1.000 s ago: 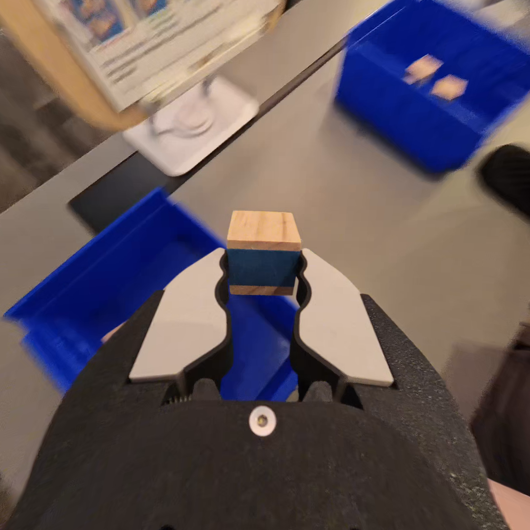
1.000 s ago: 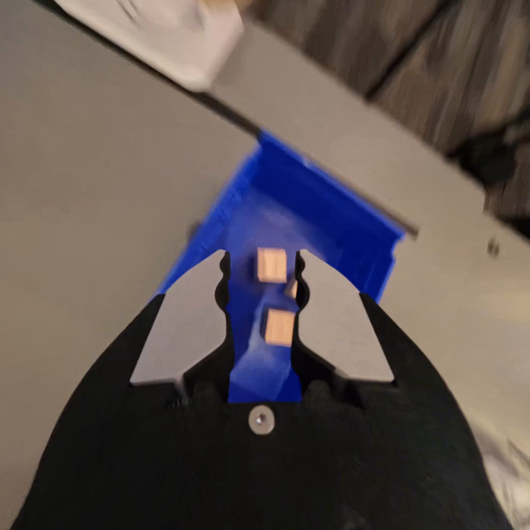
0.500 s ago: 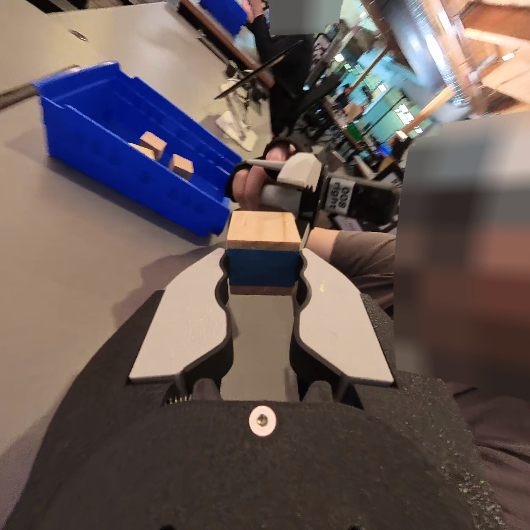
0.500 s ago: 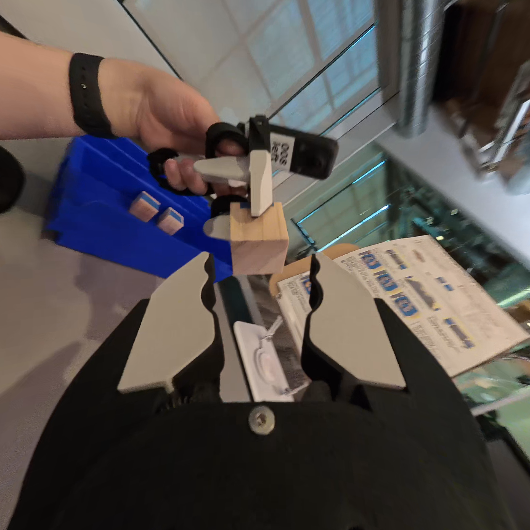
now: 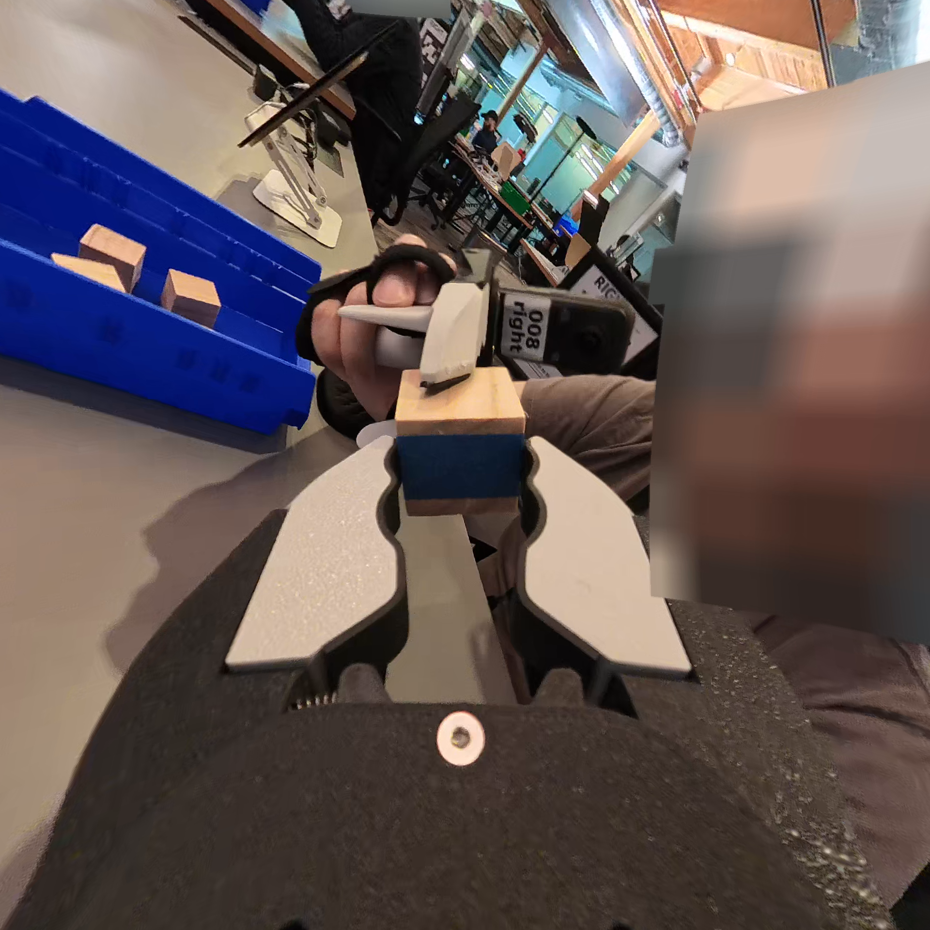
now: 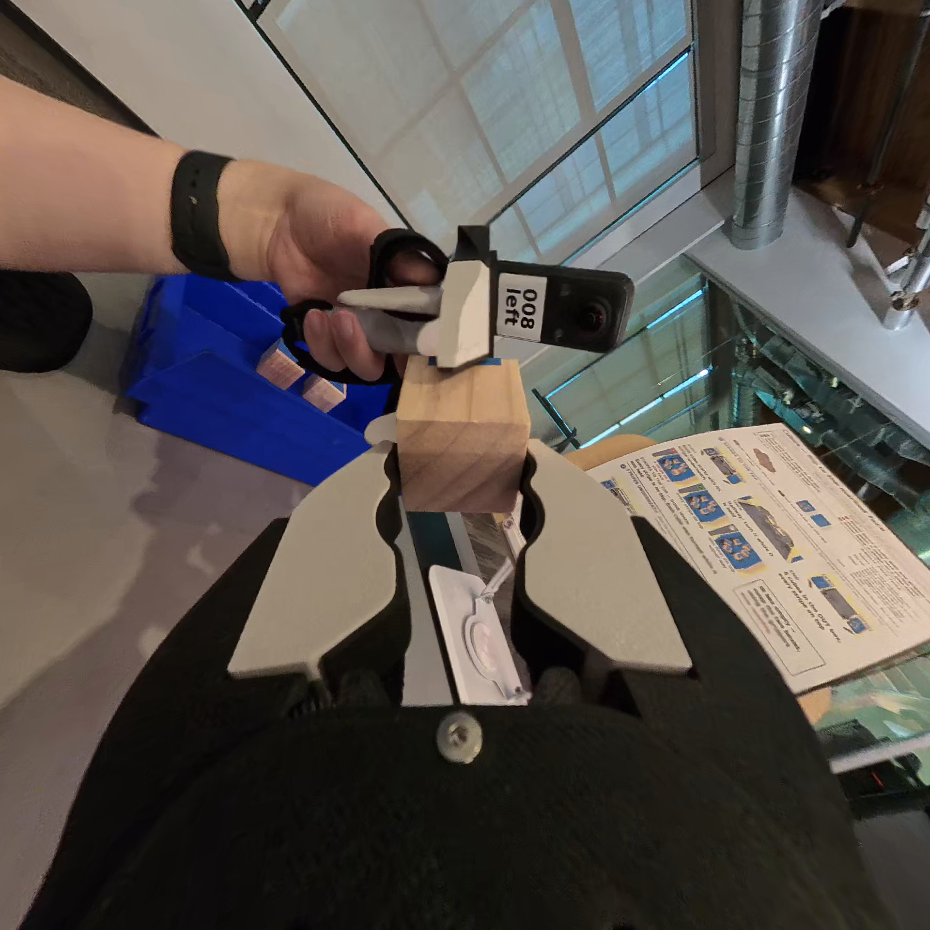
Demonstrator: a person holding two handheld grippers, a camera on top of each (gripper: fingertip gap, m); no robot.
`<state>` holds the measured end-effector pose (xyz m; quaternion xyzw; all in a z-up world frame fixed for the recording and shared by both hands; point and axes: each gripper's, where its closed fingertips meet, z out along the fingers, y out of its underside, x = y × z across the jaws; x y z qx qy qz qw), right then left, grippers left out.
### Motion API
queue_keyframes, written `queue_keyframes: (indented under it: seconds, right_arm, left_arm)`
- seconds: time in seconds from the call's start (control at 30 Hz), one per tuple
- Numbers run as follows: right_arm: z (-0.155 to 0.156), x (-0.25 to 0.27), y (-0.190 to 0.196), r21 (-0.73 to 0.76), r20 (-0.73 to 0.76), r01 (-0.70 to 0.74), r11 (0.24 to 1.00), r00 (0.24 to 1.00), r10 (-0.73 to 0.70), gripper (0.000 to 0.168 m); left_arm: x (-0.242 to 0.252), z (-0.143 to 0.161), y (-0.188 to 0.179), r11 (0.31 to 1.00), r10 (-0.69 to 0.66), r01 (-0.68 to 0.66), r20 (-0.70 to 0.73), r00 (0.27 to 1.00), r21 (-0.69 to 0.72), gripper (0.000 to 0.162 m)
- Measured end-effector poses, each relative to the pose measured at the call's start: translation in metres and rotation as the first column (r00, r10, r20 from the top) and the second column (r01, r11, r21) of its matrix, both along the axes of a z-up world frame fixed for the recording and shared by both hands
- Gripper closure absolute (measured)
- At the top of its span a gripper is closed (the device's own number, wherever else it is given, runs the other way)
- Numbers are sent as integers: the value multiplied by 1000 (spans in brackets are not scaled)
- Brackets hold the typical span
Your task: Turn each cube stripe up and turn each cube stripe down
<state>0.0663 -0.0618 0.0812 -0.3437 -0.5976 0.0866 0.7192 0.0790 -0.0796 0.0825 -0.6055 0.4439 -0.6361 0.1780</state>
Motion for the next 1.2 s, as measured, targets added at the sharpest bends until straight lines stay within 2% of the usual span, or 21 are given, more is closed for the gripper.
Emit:
queue_keyframes:
  seconds: [0.03,0.2,0.27,0.33,0.4,0.43,0.47,0.5,0.57,0.63,0.67,0.73,0.83,0.93,1.07,1.2]
  right_arm:
    - [2,1,-2,2,-1,-12,1000,1000,12,123]
    - [10,13,-1,13,35,-7,1000,999,6,123]
    - [4,22,8,-18,138,31,999,990,-29,123]
    - [-5,48,32,-111,280,172,979,950,-135,123]
    - [-4,96,64,-252,339,372,893,899,-278,123]
    - [-2,125,80,-354,335,466,811,872,-356,123]
    - [-7,155,92,-496,352,532,686,846,-401,123]
    - [-19,181,98,-628,384,561,540,827,-412,123]
    - [-45,224,106,-777,435,574,257,785,-441,123]
    - [-83,256,102,-785,565,620,2,716,-410,123]
    - [-102,267,97,-751,637,654,-92,681,-363,123]
    - [-130,282,96,-671,737,705,-229,602,-307,122]
    - [-159,276,97,-622,782,713,-324,584,-217,123]
    - [-190,282,91,-484,867,780,-397,488,-97,123]
    - [-213,283,92,-398,902,808,-434,430,-26,122]
    - [-221,285,96,-377,912,820,-431,409,-19,122]
  left_arm:
    - [0,0,-3,1000,-13,13,-4,1000,28,116]
    - [-12,-3,-4,990,20,-11,-58,998,137,112]
    - [-19,3,2,987,63,-56,-41,997,148,113]
    - [-27,15,6,986,93,-93,10,996,141,113]
    - [-34,29,8,980,124,-133,67,990,148,115]
    - [-37,34,8,976,134,-147,91,987,159,116]
    - [-39,41,6,972,132,-152,118,984,176,117]
    - [-41,48,1,969,114,-145,155,981,201,117]
    - [-43,65,-13,954,64,-129,237,969,271,118]
    - [-43,75,-22,925,54,-157,290,955,346,119]
    - [-43,77,-25,906,56,-177,306,950,385,119]
    - [-40,77,-29,865,79,-231,334,939,446,119]
    - [-35,78,-36,820,83,-277,376,923,500,118]
    - [-29,73,-40,831,74,-243,334,940,501,117]
    - [-28,64,-33,818,109,-249,286,952,519,118]
    - [-36,62,-33,822,90,-223,267,959,524,128]
